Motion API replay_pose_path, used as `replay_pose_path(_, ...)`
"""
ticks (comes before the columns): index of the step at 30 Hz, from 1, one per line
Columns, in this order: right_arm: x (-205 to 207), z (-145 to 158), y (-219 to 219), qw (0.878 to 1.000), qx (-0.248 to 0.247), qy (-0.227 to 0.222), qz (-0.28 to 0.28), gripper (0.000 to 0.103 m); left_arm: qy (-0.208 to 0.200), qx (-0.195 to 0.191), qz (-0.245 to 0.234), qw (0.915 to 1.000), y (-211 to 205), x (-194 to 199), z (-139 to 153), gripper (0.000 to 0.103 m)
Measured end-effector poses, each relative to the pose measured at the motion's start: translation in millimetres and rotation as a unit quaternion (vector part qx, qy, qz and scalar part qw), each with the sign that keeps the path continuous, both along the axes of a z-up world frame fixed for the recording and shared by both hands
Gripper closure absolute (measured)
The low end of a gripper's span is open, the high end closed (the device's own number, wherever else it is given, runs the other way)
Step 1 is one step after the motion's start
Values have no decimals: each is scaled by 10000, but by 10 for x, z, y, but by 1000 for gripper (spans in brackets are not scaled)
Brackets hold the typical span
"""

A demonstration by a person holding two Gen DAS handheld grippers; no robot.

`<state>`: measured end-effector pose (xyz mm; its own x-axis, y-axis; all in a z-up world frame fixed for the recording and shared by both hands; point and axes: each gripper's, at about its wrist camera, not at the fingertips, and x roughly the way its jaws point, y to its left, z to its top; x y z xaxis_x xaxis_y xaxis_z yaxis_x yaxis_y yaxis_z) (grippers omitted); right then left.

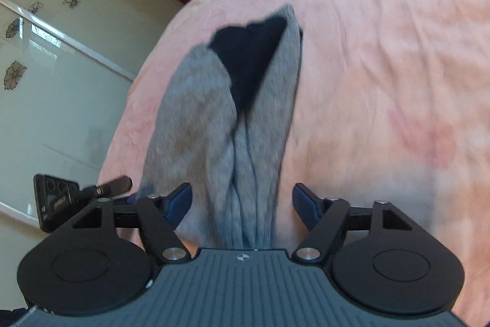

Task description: Fold small clothes

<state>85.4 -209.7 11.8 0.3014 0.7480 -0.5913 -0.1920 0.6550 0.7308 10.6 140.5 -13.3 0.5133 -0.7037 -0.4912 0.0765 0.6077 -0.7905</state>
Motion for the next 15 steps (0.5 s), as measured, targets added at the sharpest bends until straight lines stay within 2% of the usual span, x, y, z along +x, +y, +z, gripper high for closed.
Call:
replay_pose_path(1, -11, -40, 30, 9999, 57, 95, 52, 63, -65, 94, -101, 9999, -89, 7, 10, 21)
replay_pose_path(2, -16, -81, 86, 9998, -23, 155, 131, 76, 5, 73, -212, 9997, -152, 31, -4, 37)
replay_pose_path(3, -32, -96, 128, 9997, -72, 63, 204, 81, 244, 97, -313, 9992, -210, 64, -49, 82)
replay_pose_path(4, -57, -80, 145, 9996, -124, -19, 260, 82, 482, 220, -396, 9978, -250, 92, -96, 87)
replay_pose_path(8, -254, 103, 81, 9972, -310, -354, 575, 82, 274, 521, -538, 9968, -248, -69, 40, 88)
replay_pose_path(11, -400, 56, 48, 9943, -678, -430, 707, 84, 61, 876, -760, 9932, -258, -233, 31, 88)
replay_pose_path(12, -421, 40, 24, 9949, -607, -476, 654, 84, -32, 911, -760, 9929, -242, -277, 46, 87)
replay_pose_path(13, -396, 30, 2, 9965, -482, -396, 561, 76, -16, 915, -784, 9927, -222, -289, 73, 87)
replay_pose_path(14, -374, 58, -18, 9972, -421, -352, 501, 69, 36, 943, -839, 9920, -197, -301, 125, 81)
replay_pose_path(15, -349, 140, -59, 9973, -452, -444, 373, 49, 17, 1021, -882, 9909, -164, -315, 205, 69)
